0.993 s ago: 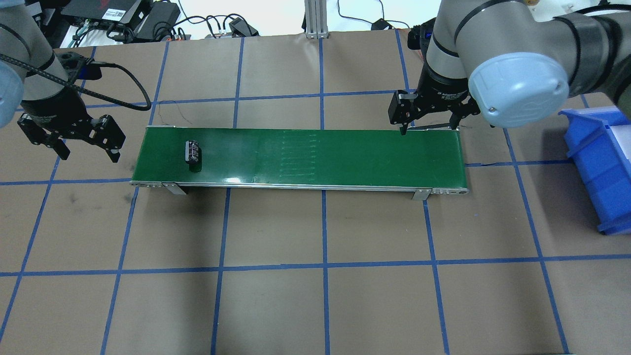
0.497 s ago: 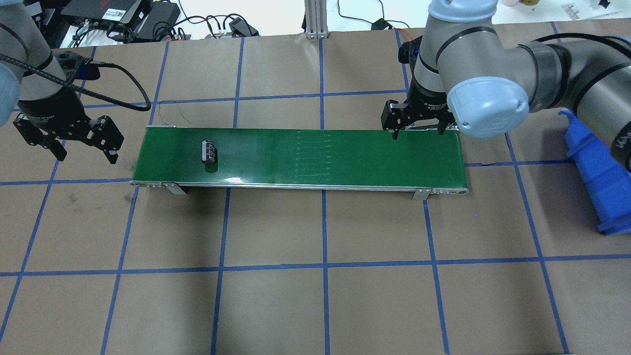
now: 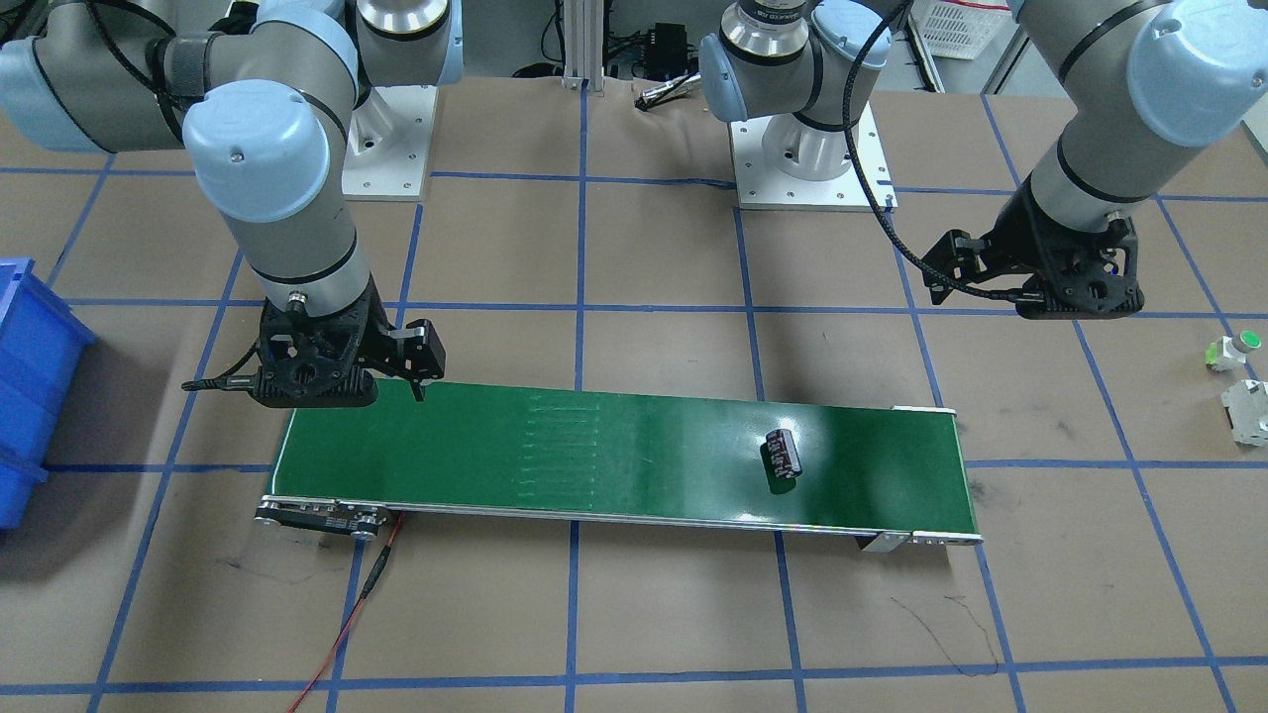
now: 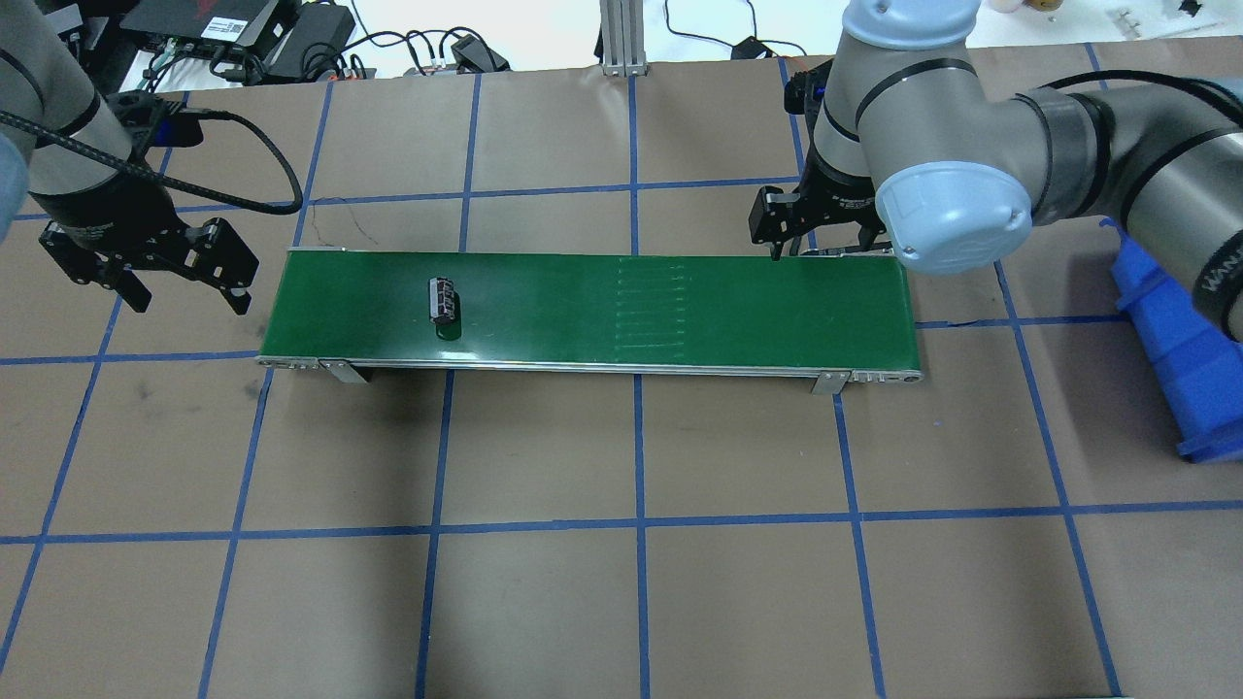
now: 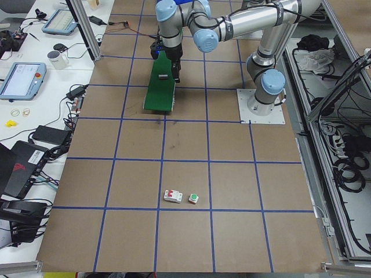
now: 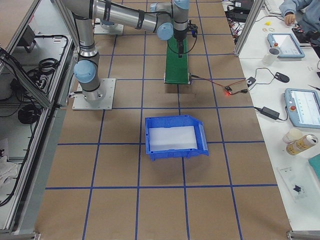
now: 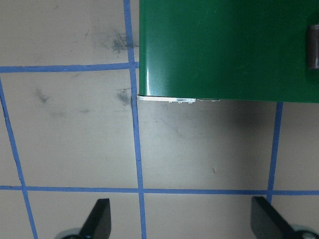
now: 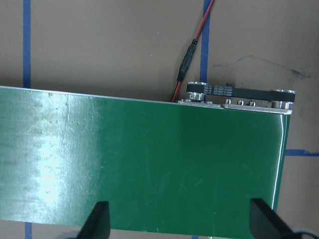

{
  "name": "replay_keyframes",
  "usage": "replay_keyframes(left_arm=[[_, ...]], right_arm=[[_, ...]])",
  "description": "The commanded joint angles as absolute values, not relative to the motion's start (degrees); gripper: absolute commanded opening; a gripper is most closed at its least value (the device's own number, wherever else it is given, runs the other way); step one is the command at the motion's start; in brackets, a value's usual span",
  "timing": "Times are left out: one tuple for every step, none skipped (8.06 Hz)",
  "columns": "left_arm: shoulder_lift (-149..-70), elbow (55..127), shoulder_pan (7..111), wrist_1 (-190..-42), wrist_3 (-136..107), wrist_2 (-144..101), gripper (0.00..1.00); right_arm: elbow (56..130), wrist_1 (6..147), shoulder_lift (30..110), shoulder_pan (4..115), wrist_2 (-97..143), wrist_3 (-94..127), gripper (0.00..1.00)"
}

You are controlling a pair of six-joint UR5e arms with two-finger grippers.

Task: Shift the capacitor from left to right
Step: 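Withdraw the left gripper while the right gripper moves toward the capacitor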

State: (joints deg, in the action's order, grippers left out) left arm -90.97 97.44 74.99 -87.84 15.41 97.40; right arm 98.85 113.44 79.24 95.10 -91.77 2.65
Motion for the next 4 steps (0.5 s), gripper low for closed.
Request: replay_keyframes(left_arm=[[-89.5,97.5,75.1,-93.4,15.4,96.2,1.00],[-88.3,97.4,75.1,-98.3,15.4,96.0,1.00],[-88.4,97.6,75.1,-96.1,14.7,96.2,1.00],[-88.5,97.9,75.1,-94.6,14.0,96.2,1.00]], right_arm=[[99.1,115.8,78.2,95.1,-92.0,3.6,1.00],[100.3,116.0,77.4,95.1,-91.5,3.4,1.00],[100.3,116.5,77.3,95.1,-92.1,3.3,1.00],[100.4,116.5,77.3,95.1,-92.2,3.4,1.00]])
